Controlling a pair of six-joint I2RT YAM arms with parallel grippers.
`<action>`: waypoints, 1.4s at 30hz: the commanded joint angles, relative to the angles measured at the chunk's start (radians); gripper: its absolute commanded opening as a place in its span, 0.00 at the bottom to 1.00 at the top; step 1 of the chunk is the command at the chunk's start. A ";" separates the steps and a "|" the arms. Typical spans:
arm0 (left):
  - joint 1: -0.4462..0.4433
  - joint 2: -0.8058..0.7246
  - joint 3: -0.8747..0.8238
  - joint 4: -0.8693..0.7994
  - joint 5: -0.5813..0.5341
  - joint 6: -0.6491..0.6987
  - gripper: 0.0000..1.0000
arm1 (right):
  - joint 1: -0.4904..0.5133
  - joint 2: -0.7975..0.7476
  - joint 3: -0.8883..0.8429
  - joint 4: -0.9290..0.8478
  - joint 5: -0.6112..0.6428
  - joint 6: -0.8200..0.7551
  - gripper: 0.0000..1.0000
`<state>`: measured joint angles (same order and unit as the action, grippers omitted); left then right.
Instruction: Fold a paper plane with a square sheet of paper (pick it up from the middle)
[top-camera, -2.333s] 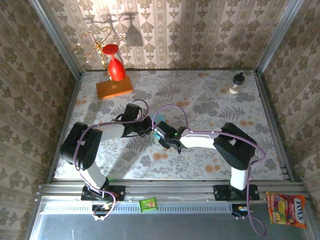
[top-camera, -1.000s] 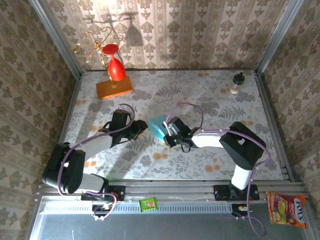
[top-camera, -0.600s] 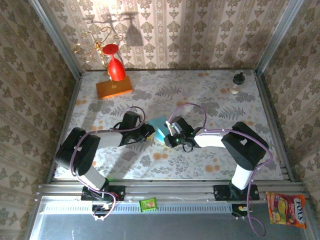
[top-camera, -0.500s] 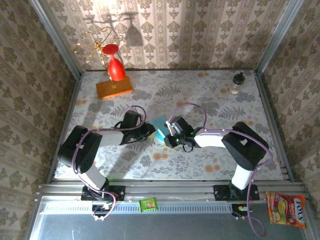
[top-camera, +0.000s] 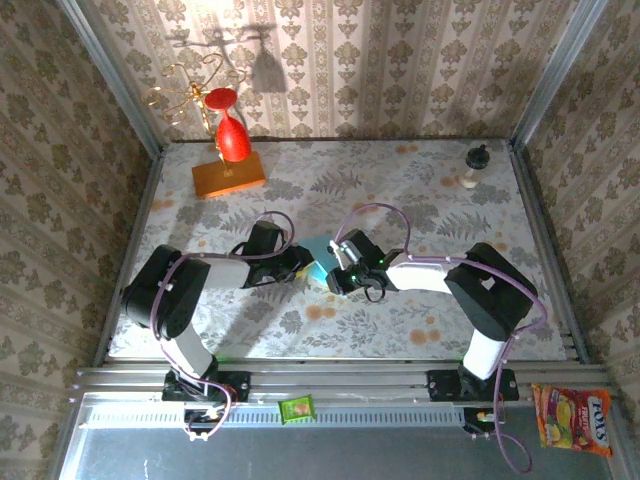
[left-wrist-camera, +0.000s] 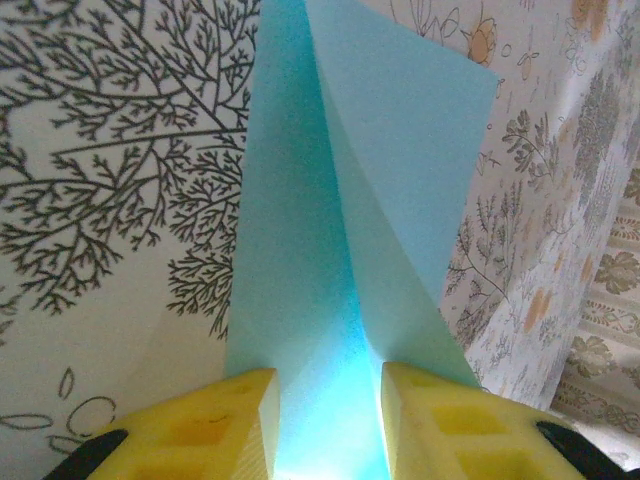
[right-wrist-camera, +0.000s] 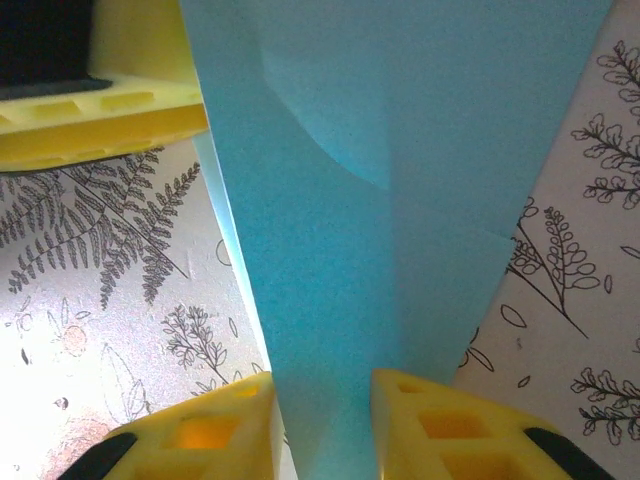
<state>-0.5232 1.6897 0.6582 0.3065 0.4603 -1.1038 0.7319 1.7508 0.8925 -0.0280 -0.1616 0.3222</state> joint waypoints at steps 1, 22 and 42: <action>-0.008 0.033 0.011 -0.004 0.018 0.020 0.34 | 0.006 -0.013 0.049 -0.087 0.033 0.004 0.32; -0.010 0.036 -0.008 0.002 0.023 0.020 0.36 | 0.138 0.116 0.270 -0.373 0.401 0.076 0.41; -0.008 -0.010 -0.013 -0.002 0.013 0.019 0.35 | 0.145 0.162 0.290 -0.333 0.374 0.078 0.19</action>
<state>-0.5220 1.6901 0.6571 0.3157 0.4709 -1.1034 0.8692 1.9041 1.1904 -0.3683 0.2104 0.3965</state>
